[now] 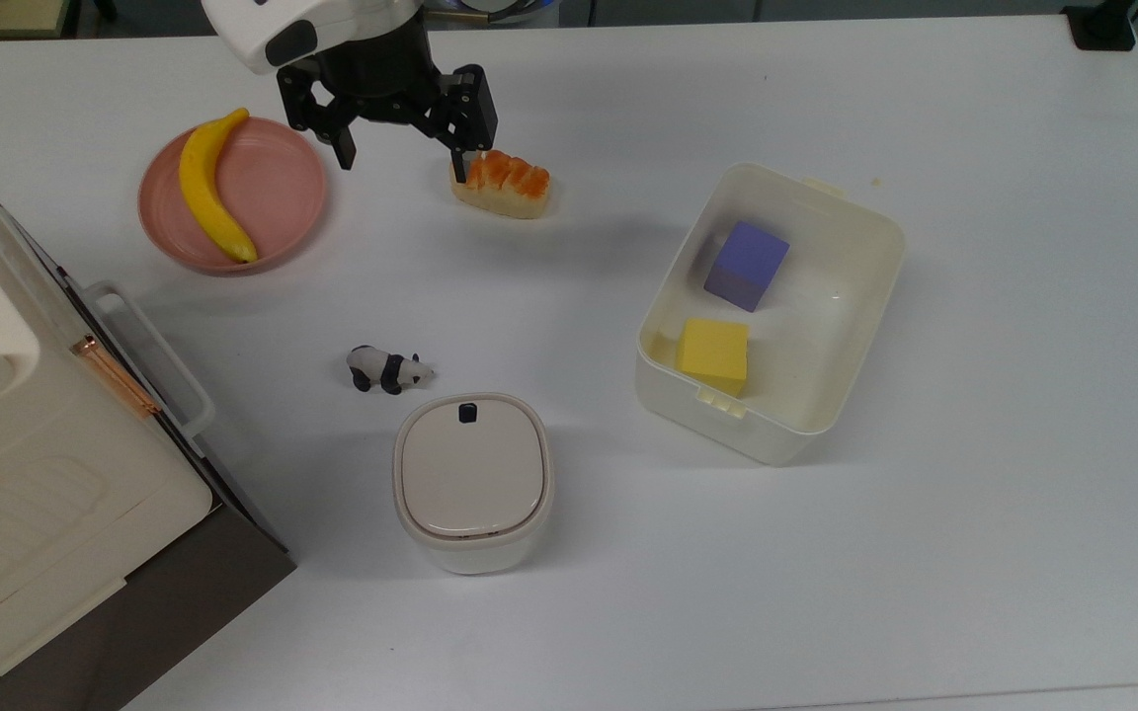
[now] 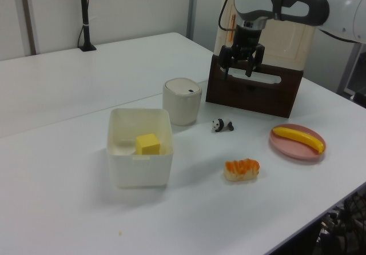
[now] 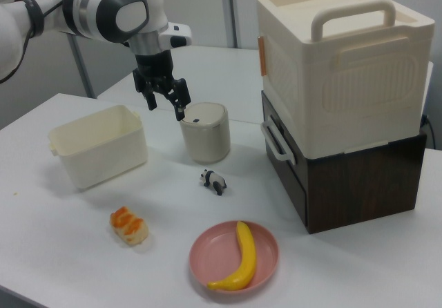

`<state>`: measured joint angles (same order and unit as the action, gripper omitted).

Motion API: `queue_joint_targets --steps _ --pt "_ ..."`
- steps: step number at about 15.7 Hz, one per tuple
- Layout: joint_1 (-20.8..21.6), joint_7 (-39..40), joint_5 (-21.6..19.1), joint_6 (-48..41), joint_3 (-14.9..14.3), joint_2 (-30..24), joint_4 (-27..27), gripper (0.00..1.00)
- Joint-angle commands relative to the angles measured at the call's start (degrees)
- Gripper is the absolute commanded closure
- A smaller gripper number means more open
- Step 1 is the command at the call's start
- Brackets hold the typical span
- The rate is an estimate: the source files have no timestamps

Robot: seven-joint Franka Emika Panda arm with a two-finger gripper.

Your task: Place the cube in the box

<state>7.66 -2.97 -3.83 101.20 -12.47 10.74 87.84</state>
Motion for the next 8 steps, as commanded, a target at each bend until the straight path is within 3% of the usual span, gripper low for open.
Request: queue_joint_targets --steps 1,8 --pt "0.3 0.9 0.8 -1.1 -0.1 -1.3 1.0 0.00" --pt "0.1 2.2 0.8 -3.0 -0.1 -1.3 1.0 0.00"
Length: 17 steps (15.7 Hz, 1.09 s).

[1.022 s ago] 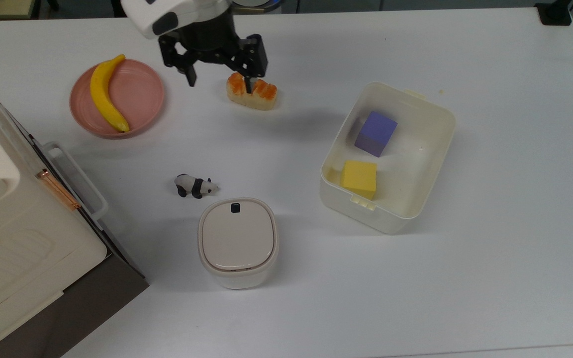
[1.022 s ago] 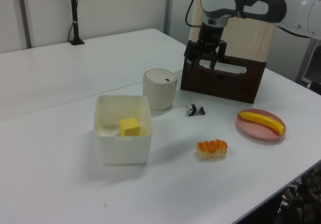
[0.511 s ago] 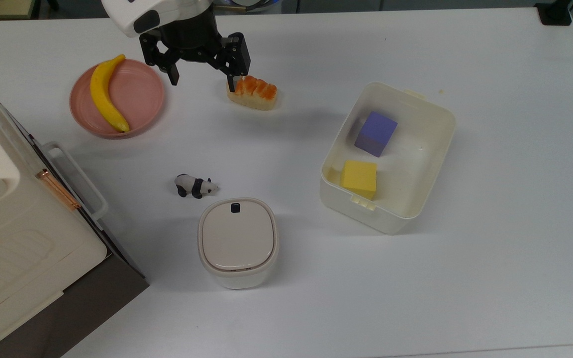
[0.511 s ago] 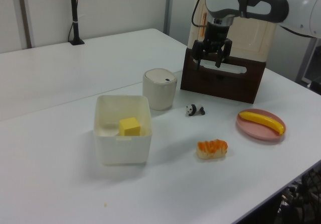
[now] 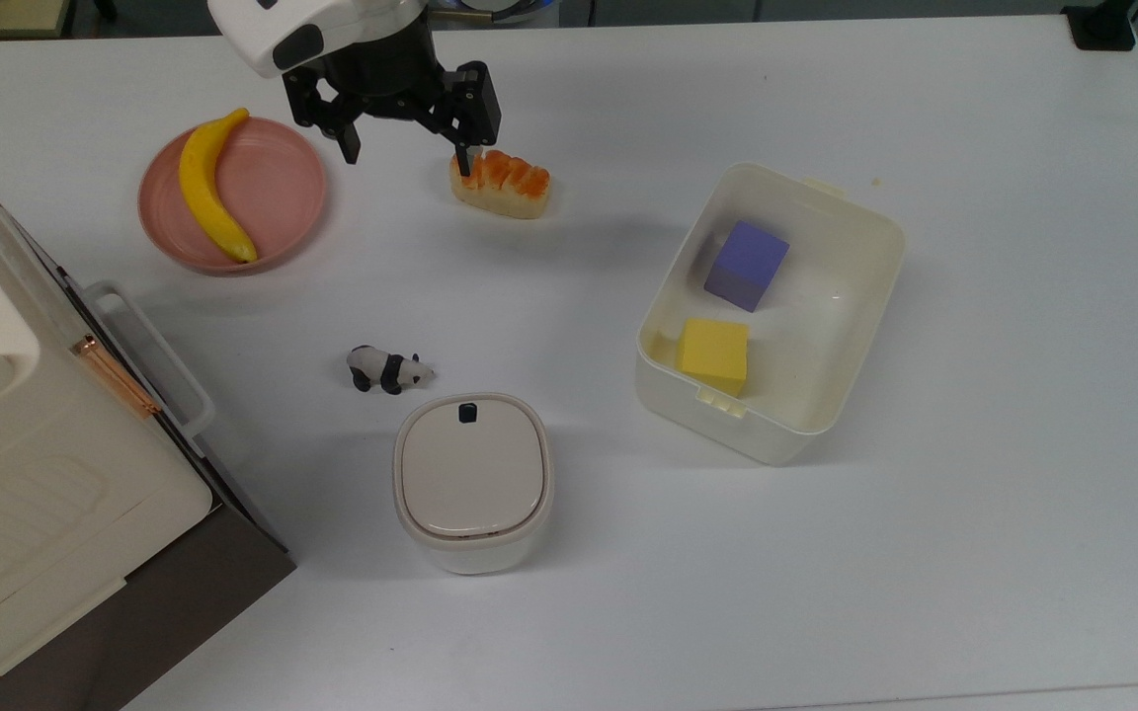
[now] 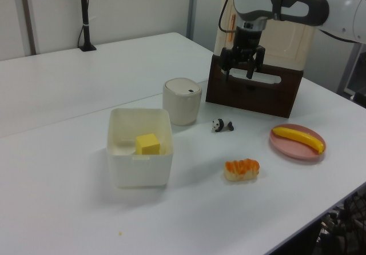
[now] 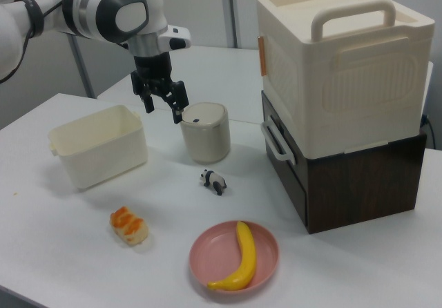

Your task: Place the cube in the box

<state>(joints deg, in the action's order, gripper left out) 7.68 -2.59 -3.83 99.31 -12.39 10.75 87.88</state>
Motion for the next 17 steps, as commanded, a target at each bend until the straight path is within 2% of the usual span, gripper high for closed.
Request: queue_joint_targets --steps 1,17 --pt "0.1 1.9 0.8 -1.2 -0.3 -1.6 1.0 0.00" --pt "-0.5 1.9 0.8 -1.0 -0.3 -1.3 1.1 0.00"
